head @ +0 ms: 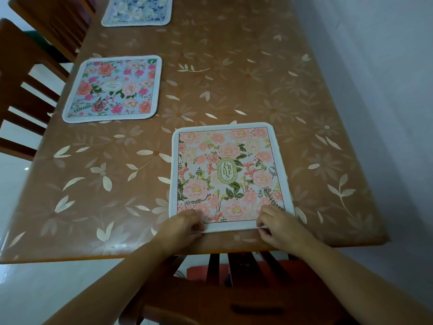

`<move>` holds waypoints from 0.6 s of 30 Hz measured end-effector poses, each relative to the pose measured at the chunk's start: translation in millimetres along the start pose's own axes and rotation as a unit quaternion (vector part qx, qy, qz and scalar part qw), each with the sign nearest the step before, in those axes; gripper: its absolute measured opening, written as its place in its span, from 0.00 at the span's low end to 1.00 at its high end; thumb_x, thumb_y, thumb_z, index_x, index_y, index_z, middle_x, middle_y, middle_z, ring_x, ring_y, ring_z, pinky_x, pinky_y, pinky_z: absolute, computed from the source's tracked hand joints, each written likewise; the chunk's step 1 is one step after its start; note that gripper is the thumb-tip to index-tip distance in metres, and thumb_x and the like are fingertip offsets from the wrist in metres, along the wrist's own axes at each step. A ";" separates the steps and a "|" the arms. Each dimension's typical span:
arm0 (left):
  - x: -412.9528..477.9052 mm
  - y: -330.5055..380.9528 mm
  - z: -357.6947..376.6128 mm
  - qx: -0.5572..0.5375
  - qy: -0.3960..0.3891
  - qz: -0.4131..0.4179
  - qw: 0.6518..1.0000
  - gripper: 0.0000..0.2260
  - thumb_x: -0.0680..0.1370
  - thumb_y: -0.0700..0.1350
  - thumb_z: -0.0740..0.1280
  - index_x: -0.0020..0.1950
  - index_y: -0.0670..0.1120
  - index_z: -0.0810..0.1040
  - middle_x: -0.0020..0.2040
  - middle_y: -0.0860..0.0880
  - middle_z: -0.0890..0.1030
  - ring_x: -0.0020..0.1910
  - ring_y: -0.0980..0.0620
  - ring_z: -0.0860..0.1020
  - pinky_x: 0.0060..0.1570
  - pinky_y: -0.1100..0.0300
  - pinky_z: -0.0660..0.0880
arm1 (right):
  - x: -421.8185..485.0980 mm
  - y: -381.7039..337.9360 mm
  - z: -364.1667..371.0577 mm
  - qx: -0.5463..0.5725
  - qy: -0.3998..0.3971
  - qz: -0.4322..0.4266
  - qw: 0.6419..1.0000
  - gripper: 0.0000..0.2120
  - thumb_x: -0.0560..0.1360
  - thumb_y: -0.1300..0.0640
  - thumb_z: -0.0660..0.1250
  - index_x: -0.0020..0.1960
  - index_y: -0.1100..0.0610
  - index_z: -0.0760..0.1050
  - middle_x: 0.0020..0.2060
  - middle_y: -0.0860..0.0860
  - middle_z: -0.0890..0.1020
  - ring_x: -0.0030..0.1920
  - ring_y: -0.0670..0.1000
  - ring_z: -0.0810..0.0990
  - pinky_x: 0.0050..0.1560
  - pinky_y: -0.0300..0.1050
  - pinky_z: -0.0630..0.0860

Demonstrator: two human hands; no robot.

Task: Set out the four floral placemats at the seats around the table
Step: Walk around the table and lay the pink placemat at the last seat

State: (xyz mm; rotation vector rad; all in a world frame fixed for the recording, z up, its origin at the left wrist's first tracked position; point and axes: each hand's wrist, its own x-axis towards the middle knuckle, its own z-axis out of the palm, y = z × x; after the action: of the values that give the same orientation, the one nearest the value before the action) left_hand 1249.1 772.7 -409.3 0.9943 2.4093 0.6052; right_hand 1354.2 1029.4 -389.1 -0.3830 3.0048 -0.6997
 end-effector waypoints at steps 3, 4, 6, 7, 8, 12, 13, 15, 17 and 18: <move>-0.7 -3.0 1.2 0.004 -0.007 -0.002 1.000 0.05 0.68 0.40 0.72 0.40 0.47 0.78 0.44 0.49 0.78 0.43 0.55 0.73 0.41 0.65 0.67 | -0.8 -0.9 1.1 -0.004 -0.001 0.004 1.000 0.10 0.58 0.71 0.75 0.33 0.63 0.74 0.33 0.57 0.78 0.35 0.56 0.78 0.30 0.43 0.76; -0.8 -3.6 1.2 0.004 -0.007 -0.002 1.000 0.05 0.67 0.40 0.72 0.40 0.46 0.78 0.43 0.50 0.78 0.43 0.54 0.73 0.40 0.65 0.67 | -1.1 -0.9 1.5 -0.004 -0.001 0.007 1.000 0.10 0.58 0.70 0.75 0.33 0.63 0.74 0.33 0.57 0.78 0.35 0.56 0.78 0.30 0.43 0.75; -1.1 -4.2 1.2 0.000 -0.006 0.000 1.000 0.05 0.67 0.39 0.72 0.40 0.46 0.78 0.42 0.51 0.76 0.41 0.55 0.72 0.38 0.68 0.65 | -1.6 -0.2 2.4 -0.004 0.001 0.011 1.000 0.11 0.58 0.70 0.75 0.33 0.62 0.74 0.33 0.56 0.78 0.35 0.56 0.78 0.31 0.43 0.74; -1.0 -4.1 1.1 -0.002 -0.004 0.001 1.000 0.05 0.67 0.39 0.72 0.40 0.46 0.78 0.41 0.52 0.76 0.40 0.56 0.71 0.37 0.69 0.65 | -1.8 0.4 3.1 -0.003 0.001 0.012 1.000 0.10 0.58 0.70 0.75 0.33 0.62 0.74 0.33 0.56 0.78 0.35 0.55 0.78 0.31 0.43 0.74; -1.1 -4.1 1.2 -0.003 -0.002 0.003 1.000 0.05 0.67 0.39 0.72 0.40 0.46 0.78 0.41 0.52 0.76 0.40 0.57 0.70 0.37 0.69 0.65 | -2.3 0.9 4.0 -0.001 0.000 0.012 1.000 0.10 0.58 0.70 0.74 0.34 0.62 0.74 0.33 0.56 0.78 0.35 0.56 0.78 0.31 0.43 0.74; -1.8 -3.5 1.4 -0.004 -0.002 0.003 1.000 0.05 0.67 0.39 0.71 0.40 0.46 0.79 0.42 0.50 0.78 0.40 0.58 0.70 0.39 0.64 0.68 | -2.9 2.6 6.7 0.001 -0.014 0.004 1.000 0.09 0.60 0.70 0.73 0.34 0.63 0.74 0.34 0.57 0.78 0.36 0.57 0.78 0.30 0.48 0.77; -1.7 -3.5 1.6 -0.003 -0.001 0.002 1.000 0.05 0.67 0.39 0.71 0.40 0.46 0.79 0.42 0.50 0.78 0.40 0.58 0.70 0.39 0.64 0.68 | -2.9 3.0 6.8 0.000 -0.017 0.003 1.000 0.08 0.60 0.70 0.73 0.35 0.63 0.74 0.34 0.57 0.78 0.36 0.57 0.78 0.30 0.48 0.77; -1.6 -3.8 2.1 -0.001 0.000 -0.001 1.000 0.04 0.67 0.40 0.71 0.41 0.46 0.79 0.43 0.51 0.78 0.40 0.58 0.70 0.38 0.67 0.66 | -2.9 3.9 6.1 -0.001 -0.023 -0.002 1.000 0.08 0.61 0.70 0.72 0.35 0.63 0.74 0.35 0.57 0.78 0.37 0.57 0.78 0.31 0.49 0.77; -1.2 -4.2 2.7 0.002 -0.002 -0.001 1.000 0.04 0.68 0.40 0.71 0.41 0.47 0.79 0.42 0.51 0.77 0.41 0.58 0.69 0.37 0.70 0.64 | -3.3 5.2 4.1 -0.002 -0.025 -0.008 1.000 0.08 0.61 0.69 0.73 0.36 0.63 0.75 0.35 0.57 0.78 0.37 0.57 0.78 0.32 0.49 0.78; -1.0 -4.6 3.0 0.003 -0.002 0.000 1.000 0.05 0.67 0.40 0.71 0.41 0.46 0.79 0.42 0.51 0.77 0.41 0.58 0.70 0.37 0.70 0.64 | -3.5 6.0 2.7 -0.004 -0.026 -0.009 1.000 0.09 0.61 0.68 0.74 0.36 0.62 0.75 0.35 0.56 0.78 0.37 0.56 0.78 0.33 0.48 0.78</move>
State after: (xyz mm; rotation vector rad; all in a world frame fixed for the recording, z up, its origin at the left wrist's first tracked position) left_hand 1249.0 769.7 -414.0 0.9967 2.4083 0.5954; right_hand 1356.4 1034.4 -394.2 -0.4227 2.9591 -0.6689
